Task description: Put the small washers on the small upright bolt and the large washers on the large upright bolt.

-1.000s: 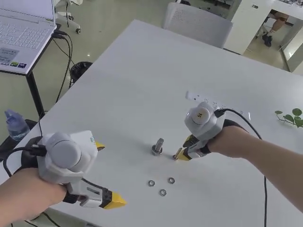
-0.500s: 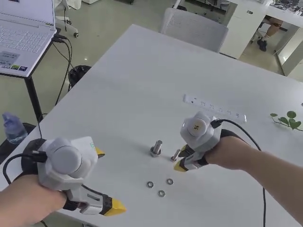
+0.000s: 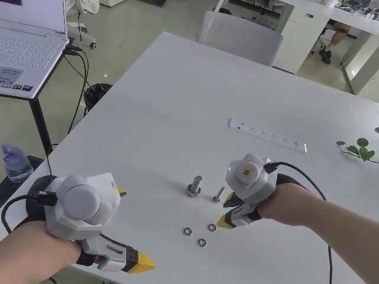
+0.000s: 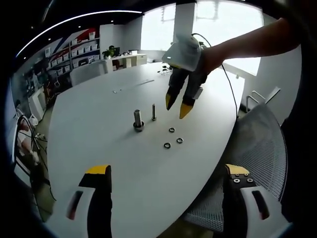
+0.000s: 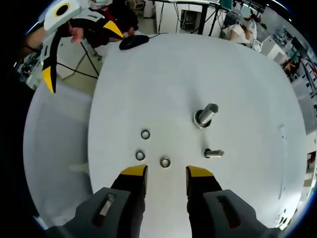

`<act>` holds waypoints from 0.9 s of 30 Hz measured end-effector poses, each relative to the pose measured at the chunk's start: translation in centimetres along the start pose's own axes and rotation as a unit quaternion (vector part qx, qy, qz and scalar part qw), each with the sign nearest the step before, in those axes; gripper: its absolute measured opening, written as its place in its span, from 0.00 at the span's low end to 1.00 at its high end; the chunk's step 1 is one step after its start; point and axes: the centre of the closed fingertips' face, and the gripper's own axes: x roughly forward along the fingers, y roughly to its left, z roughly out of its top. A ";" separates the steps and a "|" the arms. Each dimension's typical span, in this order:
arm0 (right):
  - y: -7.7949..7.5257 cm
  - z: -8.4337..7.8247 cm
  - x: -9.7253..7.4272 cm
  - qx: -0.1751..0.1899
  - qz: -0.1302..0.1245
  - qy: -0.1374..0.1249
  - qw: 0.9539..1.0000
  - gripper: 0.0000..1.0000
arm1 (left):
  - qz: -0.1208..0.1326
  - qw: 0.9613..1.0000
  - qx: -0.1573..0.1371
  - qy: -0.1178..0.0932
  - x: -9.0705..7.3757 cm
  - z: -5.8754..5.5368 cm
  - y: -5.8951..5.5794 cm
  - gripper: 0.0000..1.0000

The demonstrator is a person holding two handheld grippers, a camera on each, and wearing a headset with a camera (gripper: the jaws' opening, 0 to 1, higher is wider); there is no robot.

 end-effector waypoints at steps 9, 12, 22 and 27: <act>0.3 -0.4 2.1 0.006 0.000 -0.001 1.000 0.32 | -0.008 1.000 -0.007 -0.004 0.5 -0.1 -0.1 0.98; -0.1 -0.6 2.7 0.007 -0.006 0.001 1.000 0.32 | -0.010 1.000 0.000 0.000 0.3 -0.1 -0.3 0.97; -0.2 -1.3 4.3 0.011 -0.007 0.003 1.000 0.31 | -0.004 1.000 -0.002 -0.008 -0.1 0.3 0.4 0.95; -0.6 -1.8 5.0 0.013 -0.013 0.003 1.000 0.30 | -0.004 1.000 -0.005 -0.003 -0.1 -0.2 0.2 0.93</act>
